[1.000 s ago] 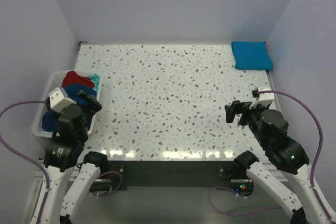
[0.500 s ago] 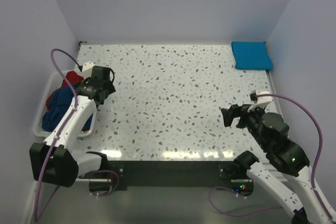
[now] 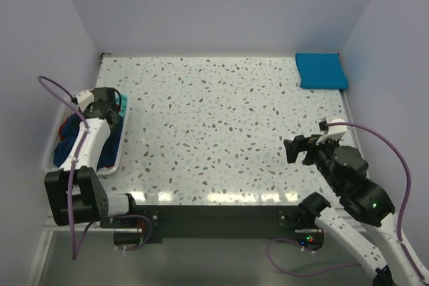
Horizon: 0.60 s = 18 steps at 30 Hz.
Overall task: Fold and stack the t-shirts
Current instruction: Grab the tshirt from the pile
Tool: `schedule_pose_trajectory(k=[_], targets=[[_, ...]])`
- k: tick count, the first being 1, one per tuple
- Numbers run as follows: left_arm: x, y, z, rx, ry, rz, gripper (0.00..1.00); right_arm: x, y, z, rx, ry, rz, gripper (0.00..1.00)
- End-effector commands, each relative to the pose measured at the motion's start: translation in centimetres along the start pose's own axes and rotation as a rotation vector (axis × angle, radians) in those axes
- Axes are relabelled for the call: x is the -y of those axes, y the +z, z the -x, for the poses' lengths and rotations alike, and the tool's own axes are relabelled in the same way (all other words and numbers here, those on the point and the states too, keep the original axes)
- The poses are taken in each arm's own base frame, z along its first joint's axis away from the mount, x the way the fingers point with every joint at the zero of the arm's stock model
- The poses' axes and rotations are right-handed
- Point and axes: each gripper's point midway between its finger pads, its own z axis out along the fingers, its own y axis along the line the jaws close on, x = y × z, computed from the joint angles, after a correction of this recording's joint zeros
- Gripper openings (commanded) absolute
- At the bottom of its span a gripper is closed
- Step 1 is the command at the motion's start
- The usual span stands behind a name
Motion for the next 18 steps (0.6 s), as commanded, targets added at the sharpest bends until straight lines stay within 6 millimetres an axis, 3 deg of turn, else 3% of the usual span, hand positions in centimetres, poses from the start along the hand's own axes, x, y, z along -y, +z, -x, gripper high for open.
schedule_pose_trajectory(k=[1, 2, 5, 6, 8, 9, 10, 14, 17, 18], targets=[[-0.1, 0.5, -0.2, 0.011, -0.042, -0.010, 0.90, 0.7, 0.1, 0.0, 0.017, -0.010, -0.038, 0.98], [0.0, 0.6, -0.3, 0.010, -0.040, -0.013, 0.86, 0.8, 0.2, -0.1, 0.014, -0.010, -0.043, 0.98], [-0.2, 0.7, -0.5, 0.011, -0.030, -0.007, 0.60, 0.9, 0.3, -0.1, 0.016, -0.007, -0.054, 0.98], [-0.3, 0.5, -0.4, 0.015, -0.026, -0.007, 0.42, 0.9, 0.3, -0.1, 0.015, -0.008, -0.053, 0.99], [-0.5, -0.1, 0.6, 0.036, -0.033, -0.009, 0.23, 0.9, 0.2, 0.0, 0.015, -0.008, -0.056, 0.98], [-0.8, -0.7, 1.3, 0.055, -0.040, -0.013, 0.07, 1.0, 0.2, 0.1, 0.016, -0.007, -0.057, 0.99], [-0.7, -1.3, 2.5, 0.079, -0.043, -0.027, 0.00, 1.1, 0.2, 0.0, 0.014, -0.008, -0.065, 0.99], [-0.1, -4.9, 7.1, 0.171, -0.066, -0.100, 0.00, 1.4, 0.2, 0.1, 0.017, -0.002, -0.084, 0.98], [2.1, -9.4, 11.0, 0.273, -0.073, -0.217, 0.00, 1.4, 0.3, 0.2, 0.018, -0.001, -0.087, 0.98], [4.1, -11.5, 11.5, 0.305, -0.048, -0.287, 0.00, 1.4, 0.3, 0.2, 0.016, -0.001, -0.087, 0.99]])
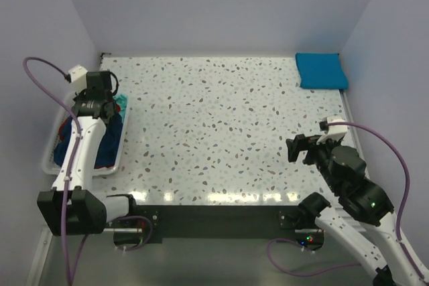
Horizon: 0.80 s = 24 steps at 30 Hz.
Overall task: Fold and stack the t-shirts
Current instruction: Grab the tshirt from the pile, then move the tshirt to the center of the board
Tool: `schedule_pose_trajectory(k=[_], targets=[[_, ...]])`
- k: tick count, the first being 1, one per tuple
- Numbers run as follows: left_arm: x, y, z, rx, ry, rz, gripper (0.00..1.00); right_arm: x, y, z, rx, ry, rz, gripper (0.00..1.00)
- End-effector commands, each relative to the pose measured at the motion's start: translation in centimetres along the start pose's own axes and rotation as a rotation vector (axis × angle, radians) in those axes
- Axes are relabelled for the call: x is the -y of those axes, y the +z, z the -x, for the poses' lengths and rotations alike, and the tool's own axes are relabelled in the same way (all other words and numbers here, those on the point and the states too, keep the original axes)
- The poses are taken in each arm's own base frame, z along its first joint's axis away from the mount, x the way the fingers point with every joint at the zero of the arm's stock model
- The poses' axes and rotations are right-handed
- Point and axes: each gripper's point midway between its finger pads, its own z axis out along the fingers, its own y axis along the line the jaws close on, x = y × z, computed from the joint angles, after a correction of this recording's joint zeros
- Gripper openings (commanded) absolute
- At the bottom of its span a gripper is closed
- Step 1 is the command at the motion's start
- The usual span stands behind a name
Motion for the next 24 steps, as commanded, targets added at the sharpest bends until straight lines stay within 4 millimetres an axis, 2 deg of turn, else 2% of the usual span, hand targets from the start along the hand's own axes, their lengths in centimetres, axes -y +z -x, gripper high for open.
schedule_pose_trajectory(k=[1, 2, 3, 5, 6, 7, 8, 9, 10, 11, 12, 13, 14, 15, 18, 19, 20, 21, 22, 23, 24], targets=[[4.8, -7.1, 8.5, 0.219, -0.035, -0.214, 0.00, 0.2, 0.2, 0.8, 0.017, 0.008, -0.023, 0.98], [6.3, -8.2, 9.3, 0.235, -0.027, -0.263, 0.00, 0.2, 0.2, 0.8, 0.019, 0.009, -0.024, 0.98], [8.5, -11.6, 11.6, 0.280, -0.040, -0.375, 0.00, 0.1, 0.3, 0.9, 0.015, 0.009, -0.021, 0.98], [11.7, -14.6, 13.3, 0.301, -0.025, -0.494, 0.00, 0.0, 0.3, 1.1, 0.015, 0.010, -0.018, 0.98], [14.0, -17.9, 13.7, 0.322, -0.009, -0.610, 0.00, -0.1, 0.3, 1.1, 0.014, 0.009, -0.016, 0.98], [14.6, -21.4, 16.3, 0.388, -0.031, -0.691, 0.00, -0.1, 0.2, 1.4, 0.016, 0.010, -0.012, 0.98], [16.1, -23.1, 16.7, 0.403, -0.020, -0.753, 0.00, -0.1, 0.2, 1.5, 0.013, 0.008, -0.015, 0.99], [17.8, -26.2, 17.0, 0.418, -0.014, -0.877, 0.00, -0.2, 0.2, 1.6, 0.013, 0.010, -0.015, 0.98], [17.9, -28.8, 18.7, 0.462, -0.028, -0.951, 0.00, -0.2, 0.0, 1.9, 0.015, 0.009, -0.013, 0.98], [19.2, -29.8, 18.6, 0.460, -0.013, -0.998, 0.00, -0.1, 0.0, 2.1, 0.016, 0.008, -0.019, 0.98], [20.4, -32.0, 18.1, 0.457, 0.011, -1.086, 0.00, 0.0, -0.1, 2.2, 0.018, 0.006, -0.020, 0.98], [20.5, -33.6, 18.7, 0.481, 0.012, -1.129, 0.00, 0.0, -0.2, 2.4, 0.019, 0.002, -0.020, 0.98], [21.4, -34.2, 18.2, 0.481, 0.036, -1.151, 0.00, 0.0, -0.2, 2.5, 0.020, 0.001, -0.021, 0.98], [21.9, -35.8, 17.5, 0.488, 0.058, -1.197, 0.00, 0.1, -0.3, 2.6, 0.020, 0.000, -0.024, 0.98], [22.9, -36.3, 15.8, 0.524, 0.131, -1.222, 0.00, 0.2, -0.4, 2.7, 0.016, -0.002, -0.031, 0.99], [23.8, -34.4, 13.4, 0.496, 0.196, -1.191, 0.01, 0.2, -0.4, 2.7, 0.013, -0.003, -0.030, 0.98], [23.1, -33.7, 13.0, 0.497, 0.192, -1.171, 0.05, 0.0, -0.4, 2.6, 0.007, -0.004, -0.022, 0.98], [22.9, -32.3, 12.6, 0.507, 0.183, -1.116, 0.15, 0.0, -0.4, 2.6, 0.005, -0.005, -0.018, 0.98], [23.5, -29.1, 9.0, 0.461, 0.260, -1.053, 0.23, -0.2, -0.3, 2.5, -0.008, -0.003, -0.014, 0.98], [22.6, -28.1, 8.2, 0.457, 0.262, -1.022, 0.32, -0.4, -0.2, 2.3, -0.015, -0.004, -0.005, 0.98], [22.2, -26.5, 7.3, 0.454, 0.258, -0.971, 0.46, -0.8, -0.1, 2.1, -0.030, -0.007, 0.015, 0.98]])
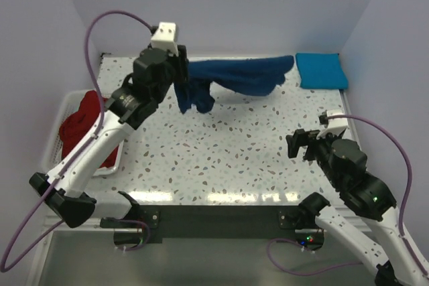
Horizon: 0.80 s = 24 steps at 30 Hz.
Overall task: Fold and stack the t-shirts
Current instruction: Move the tshirt to the center of the board, then flatten the tshirt out
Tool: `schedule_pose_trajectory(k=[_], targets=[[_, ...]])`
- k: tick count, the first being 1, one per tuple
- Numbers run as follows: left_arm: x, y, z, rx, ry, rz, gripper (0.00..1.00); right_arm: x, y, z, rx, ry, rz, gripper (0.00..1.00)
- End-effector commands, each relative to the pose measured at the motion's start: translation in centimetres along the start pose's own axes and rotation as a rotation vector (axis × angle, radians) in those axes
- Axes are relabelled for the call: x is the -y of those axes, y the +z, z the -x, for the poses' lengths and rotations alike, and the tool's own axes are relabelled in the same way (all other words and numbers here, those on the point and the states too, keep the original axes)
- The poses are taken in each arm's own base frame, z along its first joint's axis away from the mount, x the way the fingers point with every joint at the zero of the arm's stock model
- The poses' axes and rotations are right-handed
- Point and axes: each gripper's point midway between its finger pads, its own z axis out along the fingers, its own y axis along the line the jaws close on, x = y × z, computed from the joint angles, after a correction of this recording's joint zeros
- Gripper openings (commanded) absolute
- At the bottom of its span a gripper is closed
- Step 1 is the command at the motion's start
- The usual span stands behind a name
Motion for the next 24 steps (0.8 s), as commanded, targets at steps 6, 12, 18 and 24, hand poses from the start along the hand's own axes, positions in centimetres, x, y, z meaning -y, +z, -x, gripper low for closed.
schedule_pose_trajectory(k=[6, 12, 18, 24], targets=[[-7.6, -2.6, -19.2, -0.261, -0.005, 0.288, 0.77, -2.2, 1.7, -1.3, -0.108, -0.009, 0.061, 0.99], [-7.5, -5.7, -27.6, -0.439, -0.100, 0.241, 0.87, -4.1, 5.8, -4.7, -0.280, -0.022, 0.053, 0.99], [-7.1, -6.9, -33.2, -0.569, -0.192, 0.244, 0.89, -8.2, 11.2, -8.2, -0.464, 0.036, 0.095, 0.96], [-9.2, -6.6, -34.5, -0.568, -0.217, 0.335, 0.87, -11.7, 15.0, -11.1, -0.574, 0.018, 0.198, 0.81]])
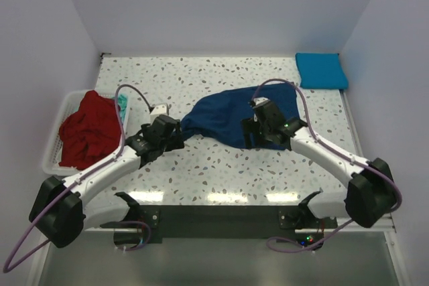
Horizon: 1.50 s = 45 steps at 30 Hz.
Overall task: Fold and stack the t-shirts
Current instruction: Flatten the tshirt out
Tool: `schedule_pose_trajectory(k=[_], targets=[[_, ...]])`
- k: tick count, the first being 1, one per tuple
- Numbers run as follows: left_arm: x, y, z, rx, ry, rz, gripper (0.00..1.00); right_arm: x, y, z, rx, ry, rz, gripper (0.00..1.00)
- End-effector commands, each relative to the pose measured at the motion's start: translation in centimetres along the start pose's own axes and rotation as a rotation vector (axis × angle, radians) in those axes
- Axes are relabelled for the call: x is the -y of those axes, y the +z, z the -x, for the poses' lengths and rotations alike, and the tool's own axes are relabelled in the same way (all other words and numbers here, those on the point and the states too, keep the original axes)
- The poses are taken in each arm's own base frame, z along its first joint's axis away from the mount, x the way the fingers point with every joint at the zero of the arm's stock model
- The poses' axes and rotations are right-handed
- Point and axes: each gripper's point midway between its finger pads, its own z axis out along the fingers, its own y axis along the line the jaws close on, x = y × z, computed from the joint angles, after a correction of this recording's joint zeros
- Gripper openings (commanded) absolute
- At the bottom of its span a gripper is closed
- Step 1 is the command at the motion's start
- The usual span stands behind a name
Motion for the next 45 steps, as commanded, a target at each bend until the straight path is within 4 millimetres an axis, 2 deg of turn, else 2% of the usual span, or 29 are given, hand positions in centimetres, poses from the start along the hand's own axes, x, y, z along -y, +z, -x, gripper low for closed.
schedule_pose_trajectory(k=[1, 2, 3, 4, 5, 7, 8, 12, 18, 22, 24, 27, 29, 30, 31, 32, 33, 34, 35, 36, 38, 39, 40, 42, 43, 45], targets=[[-0.3, 0.9, 1.5, 0.052, -0.128, -0.005, 0.87, -3.8, 1.8, 3.7, 0.049, -0.002, 0.129, 0.80], [-0.9, 1.4, 2.2, 0.071, -0.173, -0.008, 0.86, -4.1, 2.3, 3.7, 0.033, -0.017, 0.136, 0.79], [-1.0, 1.9, 1.3, 0.040, -0.190, -0.032, 0.86, -4.5, 2.9, 3.7, 0.013, -0.044, 0.150, 0.78], [-1.2, 2.2, 1.3, 0.037, -0.212, -0.044, 0.86, -4.9, 3.4, 4.3, 0.013, -0.055, 0.153, 0.76], [-1.5, 2.8, 1.8, 0.051, -0.242, -0.053, 0.85, -5.0, 4.7, 3.8, -0.023, -0.067, 0.143, 0.76], [-1.3, 3.3, 1.4, 0.034, -0.242, -0.075, 0.85, -5.5, 5.6, 4.3, -0.027, -0.083, 0.144, 0.74], [-1.1, 3.8, 1.1, 0.015, -0.237, -0.072, 0.84, -5.7, 6.6, 3.8, -0.052, -0.092, 0.139, 0.74], [0.4, 4.9, 1.0, -0.029, -0.221, -0.116, 0.84, -7.2, 7.9, 4.4, -0.059, -0.140, 0.157, 0.72], [0.7, 6.4, 0.6, -0.042, -0.199, -0.119, 0.83, -9.7, 10.0, 3.4, -0.099, -0.223, 0.179, 0.72], [1.0, 7.6, 0.2, -0.067, -0.176, -0.109, 0.81, -10.1, 11.3, 2.9, -0.125, -0.237, 0.175, 0.72], [1.2, 7.9, 0.7, -0.056, -0.169, -0.108, 0.79, -10.2, 11.6, 2.8, -0.127, -0.243, 0.175, 0.70], [1.3, 8.6, 0.9, -0.055, -0.159, -0.104, 0.72, -10.1, 12.2, 2.5, -0.139, -0.253, 0.163, 0.65], [1.5, 8.9, 1.1, -0.057, -0.152, -0.106, 0.61, -10.0, 12.4, 2.3, -0.144, -0.257, 0.158, 0.61], [1.6, 9.0, 1.2, -0.058, -0.145, -0.108, 0.55, -9.8, 12.3, 2.3, -0.145, -0.259, 0.152, 0.53], [1.7, 9.2, 1.2, -0.060, -0.139, -0.106, 0.39, -9.8, 12.3, 2.4, -0.144, -0.264, 0.150, 0.46], [1.6, 9.2, 1.3, -0.063, -0.127, -0.101, 0.28, -9.6, 12.2, 2.4, -0.144, -0.267, 0.146, 0.32], [1.0, 8.9, 1.9, -0.063, -0.091, -0.064, 0.09, -9.3, 11.8, 2.4, -0.155, -0.277, 0.130, 0.08], [0.9, 8.8, 3.5, -0.017, -0.075, -0.048, 0.01, -9.0, 11.4, 2.8, -0.149, -0.283, 0.113, 0.01], [-0.7, 8.1, 5.4, 0.018, -0.045, 0.054, 0.00, -8.6, 10.5, 3.6, -0.129, -0.291, 0.091, 0.00], [-1.8, 7.4, 6.5, 0.042, 0.017, 0.111, 0.00, -7.9, 9.6, 4.0, -0.131, -0.315, 0.070, 0.00], [-3.7, 4.7, 10.0, 0.134, 0.063, 0.207, 0.00, -6.6, 7.9, 5.1, -0.112, -0.331, 0.022, 0.00], [-5.7, 3.2, 11.7, 0.192, 0.115, 0.311, 0.00, -6.0, 5.8, 5.9, -0.101, -0.344, 0.016, 0.00], [-6.4, 1.0, 13.5, 0.262, 0.112, 0.341, 0.00, -5.3, 4.9, 6.4, -0.098, -0.343, 0.006, 0.00], [-8.3, -1.6, 15.3, 0.341, 0.132, 0.426, 0.00, -4.6, 1.9, 7.3, -0.077, -0.357, 0.017, 0.00], [-8.6, -3.4, 16.3, 0.398, 0.111, 0.418, 0.00, -4.4, 1.1, 7.5, -0.071, -0.361, 0.025, 0.00], [-9.0, -4.1, 15.9, 0.435, 0.099, 0.404, 0.06, -3.8, -0.2, 7.7, -0.079, -0.369, 0.021, 0.02]])
